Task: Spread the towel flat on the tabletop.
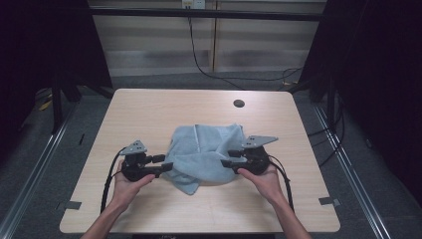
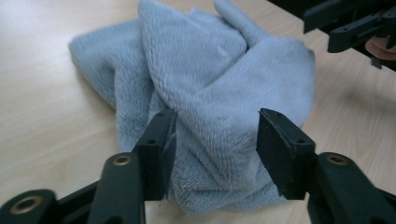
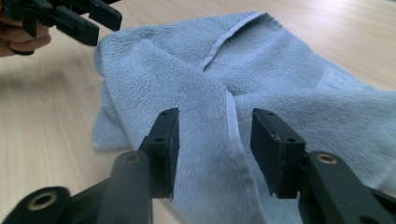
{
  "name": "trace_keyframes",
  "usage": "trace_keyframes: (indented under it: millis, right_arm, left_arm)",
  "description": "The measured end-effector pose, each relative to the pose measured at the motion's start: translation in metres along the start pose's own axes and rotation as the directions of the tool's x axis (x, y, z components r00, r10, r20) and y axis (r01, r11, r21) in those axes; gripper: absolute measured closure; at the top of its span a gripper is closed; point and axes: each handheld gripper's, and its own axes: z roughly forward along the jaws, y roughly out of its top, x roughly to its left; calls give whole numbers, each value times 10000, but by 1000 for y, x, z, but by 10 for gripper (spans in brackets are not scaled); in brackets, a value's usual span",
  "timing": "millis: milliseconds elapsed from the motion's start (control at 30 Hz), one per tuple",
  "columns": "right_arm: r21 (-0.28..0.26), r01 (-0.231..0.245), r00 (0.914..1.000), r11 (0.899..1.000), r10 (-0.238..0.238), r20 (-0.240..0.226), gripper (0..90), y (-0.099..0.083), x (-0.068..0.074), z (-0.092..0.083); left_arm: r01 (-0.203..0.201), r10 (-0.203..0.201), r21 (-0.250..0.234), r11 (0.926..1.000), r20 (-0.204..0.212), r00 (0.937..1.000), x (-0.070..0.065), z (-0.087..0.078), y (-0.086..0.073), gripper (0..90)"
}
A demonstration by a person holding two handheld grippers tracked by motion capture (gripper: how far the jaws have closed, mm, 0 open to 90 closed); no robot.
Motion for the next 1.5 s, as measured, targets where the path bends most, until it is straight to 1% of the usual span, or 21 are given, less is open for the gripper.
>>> trace_keyframes:
  millis: [67, 200, 267, 300, 400, 467, 533, 667, 733, 800, 867, 933, 967, 1033, 1100, 1167, 1233, 1333, 1367, 1400, 1500]
  right_arm:
    - [257, 79, 9998, 9996, -83, 152, 475, -4, -2, 14]
    - [746, 74, 9999, 9972, -82, 108, 493, -11, -3, 28]
    - [844, 118, 9999, 9964, -121, 24, 638, -17, -1, 32]
    - [941, 91, 9998, 9955, -76, -167, 780, -19, 1, 32]
    - [731, 38, 9997, 9973, -19, -260, 819, -17, 4, 27]
    - [510, -111, 9994, 9986, 128, -336, 824, -15, 4, 23]
    - [384, -206, 9992, 9990, 219, -335, 826, -14, 3, 19]
    - [134, -342, 9986, 9993, 348, -407, 826, -12, 1, 14]
    - [48, -327, 9985, 9995, 329, -429, 826, -11, 1, 13]
    - [-95, -334, 9987, 9994, 331, -387, 824, -8, 2, 9]
    - [-272, -307, 9988, 9992, 297, -391, 824, -4, 3, 3]
    - [-587, -248, 9991, 9980, 227, -359, 824, 3, 6, -7]
    - [-587, -248, 9991, 9980, 227, -359, 824, 3, 6, -7]
    - [-1009, -109, 9990, 9948, 65, -435, 825, 14, 12, -19]
    - [-1150, -8, 9991, 9934, -42, -430, 825, 19, 14, -23]
    - [-1622, 65, 9985, 9867, -153, -529, 826, 32, 18, -33]
    - [-1806, 88, 9982, 9835, -193, -567, 827, 38, 19, -37]
    - [-2286, 362, 9975, 9728, -492, -514, 827, 61, 23, -50]
    - [-2286, 362, 9975, 9728, -492, -514, 827, 61, 23, -50]
    - [-2658, 410, 9970, 9632, -567, -517, 827, 71, 24, -57]
    - [-3186, 355, 9975, 9472, -531, -469, 826, 83, 21, -66]
  left_arm:
    - [-125, 125, 383, 9992, 15, 9999, -3, 5, -10, 438]
    - [-172, 174, 579, 9982, -23, 9998, -7, 4, -18, 358]
    - [-183, 180, 636, 9978, 47, 9998, -8, 2, -20, 342]
    - [-69, 67, 531, 9986, 52, 10000, -7, 4, -22, 330]
    - [-177, 176, 716, 9973, 20, 9998, -9, 10, -22, 285]
    - [-405, 432, 1041, 9937, -234, 9988, -11, 18, -22, 286]
    - [-318, 366, 1043, 9940, -450, 9983, -10, 20, -23, 349]
    - [-488, 528, 841, 9953, -467, 9975, -5, 18, -19, 720]
    - [-469, 501, 670, 9967, -468, 9976, -5, 16, -18, 764]
    - [-209, 217, 301, 9993, -241, 9995, -4, 9, -15, 770]
    - [-204, 204, 0, 9998, -152, 9997, -5, 2, -10, 772]
    - [-390, 387, -626, 9973, -59, 9992, -9, -14, 2, 773]
    - [-390, 387, -626, 9973, -59, 9992, -9, -14, 2, 774]
    - [-511, 515, -1305, 9901, -5, 9987, -12, -31, 17, 774]
    - [-517, 528, -1421, 9885, 42, 9986, -13, -35, 21, 775]
    - [-658, 680, -1947, 9786, 46, 9977, -15, -46, 38, 776]
    - [-707, 739, -2044, 9763, 79, 9972, -16, -48, 43, 777]
    - [-978, 1021, -2686, 9583, 20, 9948, -25, -63, 74, 776]
    - [-978, 1021, -2686, 9583, 20, 9948, -25, -63, 74, 776]
    - [-1071, 1149, -3093, 9449, 72, 9934, -29, -70, 88, 776]
    - [-1285, 1367, -3392, 9319, 3, 9906, -34, -79, 105, 775]
